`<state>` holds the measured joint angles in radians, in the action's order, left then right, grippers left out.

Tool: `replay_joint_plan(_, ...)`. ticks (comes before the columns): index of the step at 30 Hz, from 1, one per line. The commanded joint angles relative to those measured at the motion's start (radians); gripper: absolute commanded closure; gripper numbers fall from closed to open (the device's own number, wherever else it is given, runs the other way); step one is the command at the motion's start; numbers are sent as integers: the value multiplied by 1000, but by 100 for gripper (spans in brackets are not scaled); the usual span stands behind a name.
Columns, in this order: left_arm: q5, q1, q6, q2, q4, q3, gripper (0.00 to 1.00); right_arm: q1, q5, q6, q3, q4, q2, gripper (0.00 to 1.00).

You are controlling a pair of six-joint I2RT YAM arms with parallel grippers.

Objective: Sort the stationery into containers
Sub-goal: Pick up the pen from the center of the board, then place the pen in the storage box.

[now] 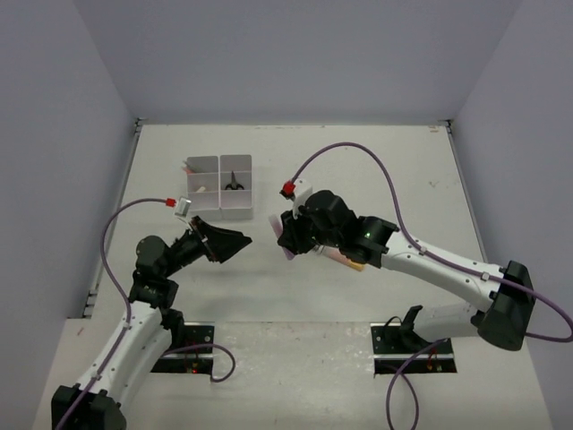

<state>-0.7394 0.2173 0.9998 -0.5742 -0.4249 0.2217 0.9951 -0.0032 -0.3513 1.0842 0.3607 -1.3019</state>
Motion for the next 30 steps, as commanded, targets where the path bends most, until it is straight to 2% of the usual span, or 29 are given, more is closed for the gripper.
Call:
replay_joint_plan(1, 313, 140, -35, -23, -2, 144, 0, 72, 173, -155, 75, -1, -54, 100)
replay_joint_plan(2, 366, 169, -58, -37, 74, 181, 0, 93, 229, -173, 104, 31, -62, 100)
replay_joint_plan(5, 447, 218, -80, -72, 113, 202, 3, 127, 297, -186, 140, 69, -72, 100)
replay_joint_plan(14, 488, 284, -71, -157, 107, 208, 26, 178, 321, -178, 185, 74, -86, 100)
replay_joint_plan(16, 486, 294, -71, -168, 98, 214, 35, 180, 325, -173, 194, 69, -91, 100)
replay_joint_plan(21, 430, 324, -66, -210, 42, 227, 67, 181, 352, -166, 221, 72, -109, 100)
replay_joint_plan(24, 423, 343, -72, -217, 47, 233, 98, 181, 378, -160, 236, 79, -117, 100)
replay_joint_plan(27, 443, 347, -100, -220, 60, 238, 100, 181, 403, -151, 250, 83, -128, 97)
replay_joint_plan(28, 458, 347, -117, -221, 97, 257, 100, 180, 407, -154, 245, 83, -130, 84)
replay_joint_plan(29, 489, 347, -145, -223, 147, 282, 100, 180, 418, -160, 234, 82, -129, 59)
replay_joint_plan(30, 536, 347, -182, -226, 197, 307, 100, 180, 435, -168, 220, 81, -125, 30)
